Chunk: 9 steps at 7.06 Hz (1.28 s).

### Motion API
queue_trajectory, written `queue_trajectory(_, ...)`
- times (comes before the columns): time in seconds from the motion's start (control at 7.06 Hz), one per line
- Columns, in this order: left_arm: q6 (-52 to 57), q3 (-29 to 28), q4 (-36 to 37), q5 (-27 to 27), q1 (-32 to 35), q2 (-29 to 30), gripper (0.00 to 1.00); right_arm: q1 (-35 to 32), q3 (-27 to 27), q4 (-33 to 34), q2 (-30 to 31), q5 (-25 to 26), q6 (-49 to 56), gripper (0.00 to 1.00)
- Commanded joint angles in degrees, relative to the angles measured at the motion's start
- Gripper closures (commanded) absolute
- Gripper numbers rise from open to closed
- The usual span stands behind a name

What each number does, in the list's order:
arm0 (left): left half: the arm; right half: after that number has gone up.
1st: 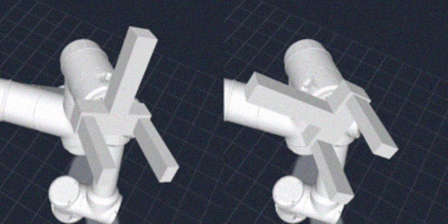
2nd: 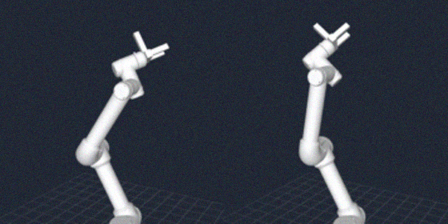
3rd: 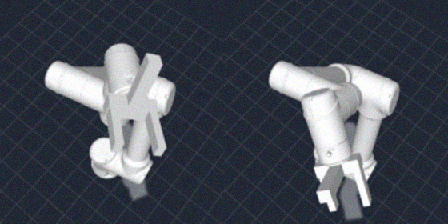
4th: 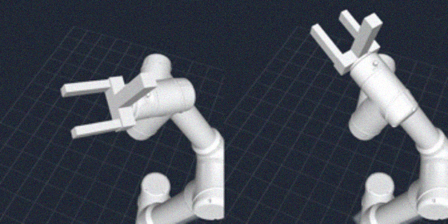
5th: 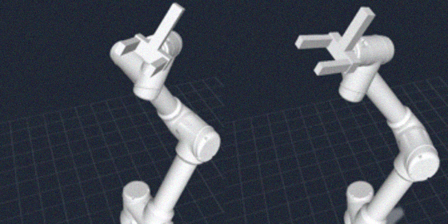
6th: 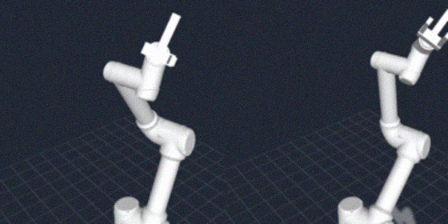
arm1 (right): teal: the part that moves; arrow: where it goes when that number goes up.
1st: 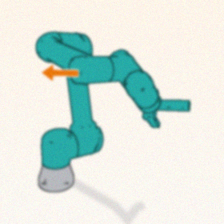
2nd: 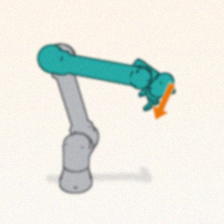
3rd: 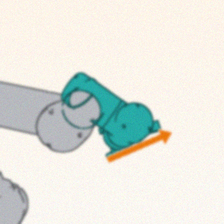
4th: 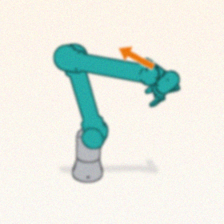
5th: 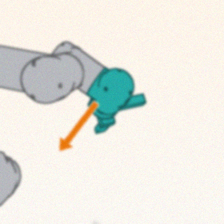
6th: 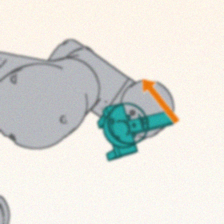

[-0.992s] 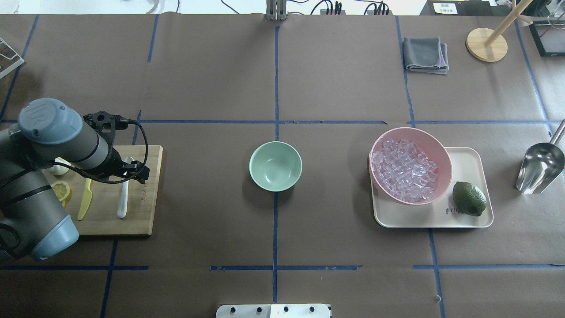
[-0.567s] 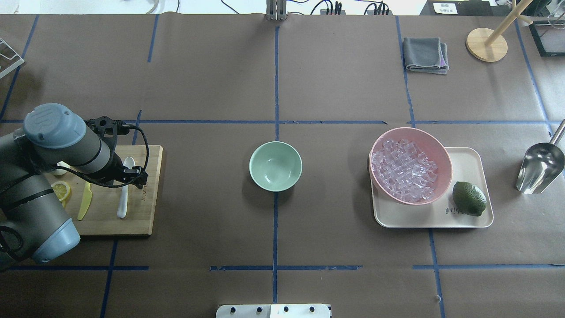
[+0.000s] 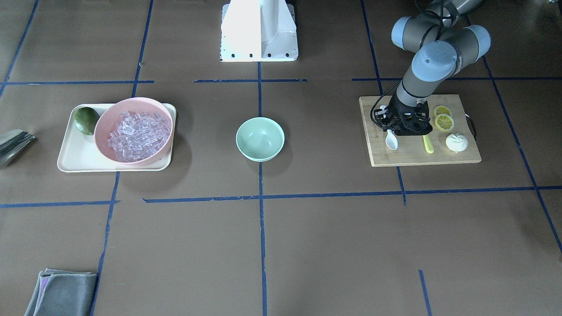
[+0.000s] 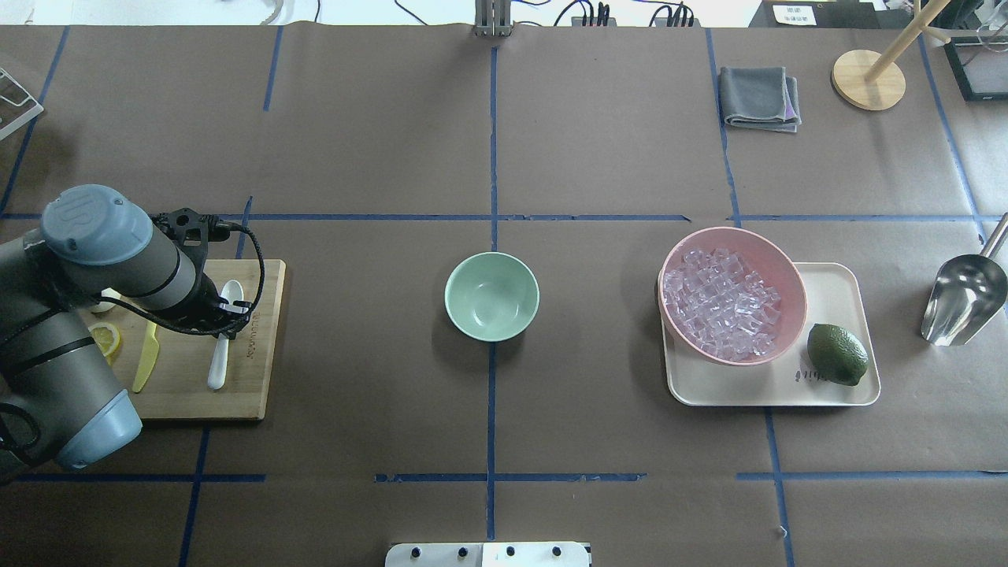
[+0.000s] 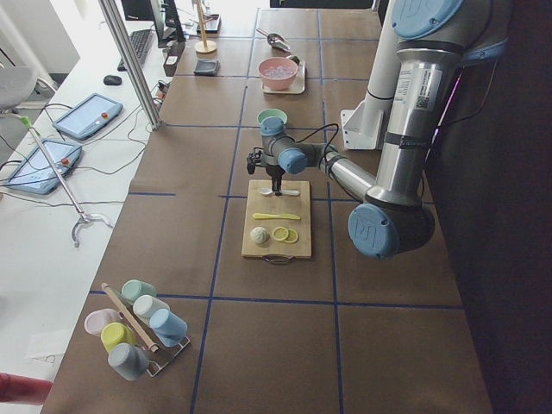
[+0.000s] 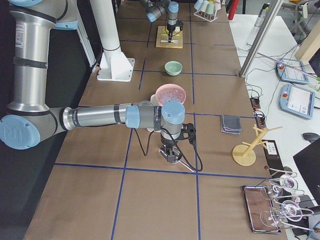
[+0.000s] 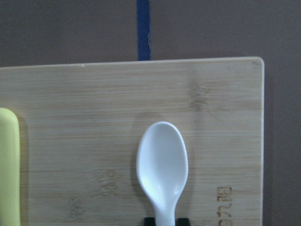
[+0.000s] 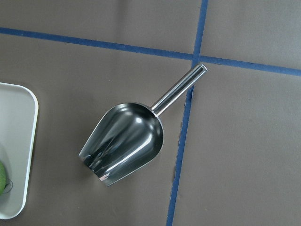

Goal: Put spoon and ice into bowl

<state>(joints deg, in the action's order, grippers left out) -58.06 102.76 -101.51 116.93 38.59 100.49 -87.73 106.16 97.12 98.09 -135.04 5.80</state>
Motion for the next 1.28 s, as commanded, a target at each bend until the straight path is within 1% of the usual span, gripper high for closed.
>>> queue_trajectory(0.0, -0.6, 0.4, 0.1, 0.1, 0.2, 0.0, 1.0, 0.0, -0.1, 0.0, 0.0, 0.0, 0.0, 0.0)
queue_trajectory(0.28, -4.9, 4.0, 0.2, 0.2, 0.1, 1.6, 1.0, 0.0, 0.0, 0.0, 0.0, 0.0, 0.0, 0.0)
queue_trajectory(0.43, -8.0, 5.2, 0.4, 0.1, 0.0, 4.5, 1.0, -0.1, 0.0, -0.1, 0.0, 0.0, 0.0, 0.0)
queue_trajectory(0.57, -14.0, 3.0, 0.5, 0.1, -1.1, 11.9, 1.0, 0.0, 0.0, -0.1, 0.0, 0.0, 0.0, 0.0)
queue_trajectory(0.71, -19.1, -0.8, 0.5, -0.3, -4.5, 18.6, 1.0, 0.0, 0.0, -0.1, 0.0, -0.4, 0.0, 0.0)
queue_trajectory(0.85, -20.4, -3.6, 0.5, -0.6, -5.3, 22.9, 1.0, 0.0, 0.0, -0.1, 0.0, -1.5, 0.0, 0.0)
queue_trajectory(0.99, -20.8, -4.4, 0.7, -0.7, -6.2, 25.6, 1.0, 0.0, 0.0, -0.1, 0.0, -2.1, 0.0, 0.0)
queue_trajectory(1.13, -21.5, -4.9, 0.9, -0.7, -8.0, 26.9, 1.0, 0.0, 0.0, -0.1, 0.0, -2.2, 0.0, 0.0)
